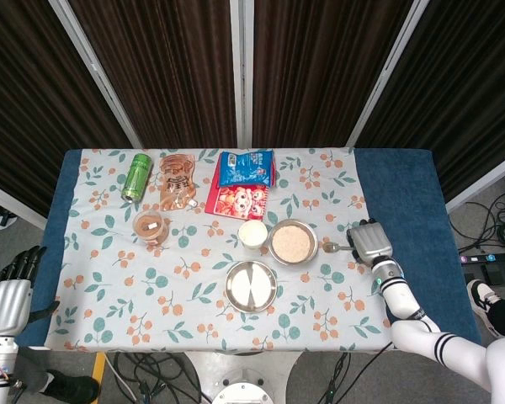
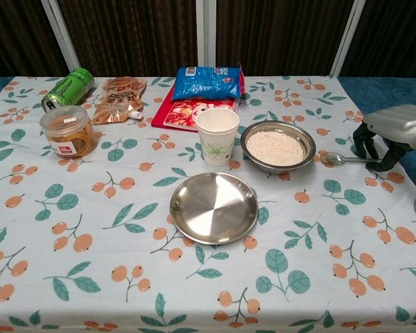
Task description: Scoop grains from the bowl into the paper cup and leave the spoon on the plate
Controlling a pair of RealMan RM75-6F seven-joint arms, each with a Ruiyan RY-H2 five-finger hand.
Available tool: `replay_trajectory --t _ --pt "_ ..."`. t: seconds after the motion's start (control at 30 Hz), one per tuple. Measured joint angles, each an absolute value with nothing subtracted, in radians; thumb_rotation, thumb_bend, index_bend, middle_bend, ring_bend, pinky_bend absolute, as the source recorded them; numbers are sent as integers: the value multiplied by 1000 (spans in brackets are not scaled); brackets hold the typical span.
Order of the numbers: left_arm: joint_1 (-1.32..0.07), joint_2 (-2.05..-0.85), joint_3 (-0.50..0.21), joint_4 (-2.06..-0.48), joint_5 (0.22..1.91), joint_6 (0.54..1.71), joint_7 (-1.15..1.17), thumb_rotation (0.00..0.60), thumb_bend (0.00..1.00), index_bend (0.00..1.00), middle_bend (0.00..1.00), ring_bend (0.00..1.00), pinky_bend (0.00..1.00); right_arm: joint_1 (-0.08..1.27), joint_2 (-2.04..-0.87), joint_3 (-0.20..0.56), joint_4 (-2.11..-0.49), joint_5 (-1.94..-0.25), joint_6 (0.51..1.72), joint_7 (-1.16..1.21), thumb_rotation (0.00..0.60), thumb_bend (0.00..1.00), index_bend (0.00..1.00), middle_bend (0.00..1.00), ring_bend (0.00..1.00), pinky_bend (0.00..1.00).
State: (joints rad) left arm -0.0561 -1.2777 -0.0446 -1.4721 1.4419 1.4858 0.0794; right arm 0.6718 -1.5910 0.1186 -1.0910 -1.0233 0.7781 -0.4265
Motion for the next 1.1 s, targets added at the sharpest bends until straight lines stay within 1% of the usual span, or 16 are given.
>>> replay_trajectory --t 0.23,0.4,0.53,0.63,0.77,0.87,1.1 --pt "-56 -1276 -46 -1474 1447 1490 80 600 1 113 184 120 239 669 -1534 121 -1160 -1045 803 -422 600 327 607 585 254 245" --pt "-56 -1272 -47 -1480 1450 1494 82 600 1 113 183 119 239 675 -1419 132 -1293 -1061 807 -420 600 329 609 586 254 246" --pt "-56 -1272 -46 -1483 1454 1497 84 600 1 112 184 120 239 709 -1301 150 -1418 -1048 765 -429 600 330 609 587 254 246" --pt "-54 -1273 -45 -1484 1453 1498 84 600 1 112 184 120 239 764 -1251 156 -1468 -1006 703 -466 600 333 613 588 254 246" --pt "-52 -1274 -44 -1482 1450 1498 80 600 1 112 183 120 239 843 -1255 145 -1471 -919 643 -540 600 336 616 589 254 247" --pt "-51 -1275 -44 -1479 1450 1498 76 600 1 112 184 120 239 903 -1286 121 -1449 -841 614 -598 600 340 616 589 254 249" --pt "-51 -1278 -45 -1466 1446 1493 61 600 1 112 183 120 239 1035 -1390 30 -1362 -653 593 -732 600 348 618 590 254 249"
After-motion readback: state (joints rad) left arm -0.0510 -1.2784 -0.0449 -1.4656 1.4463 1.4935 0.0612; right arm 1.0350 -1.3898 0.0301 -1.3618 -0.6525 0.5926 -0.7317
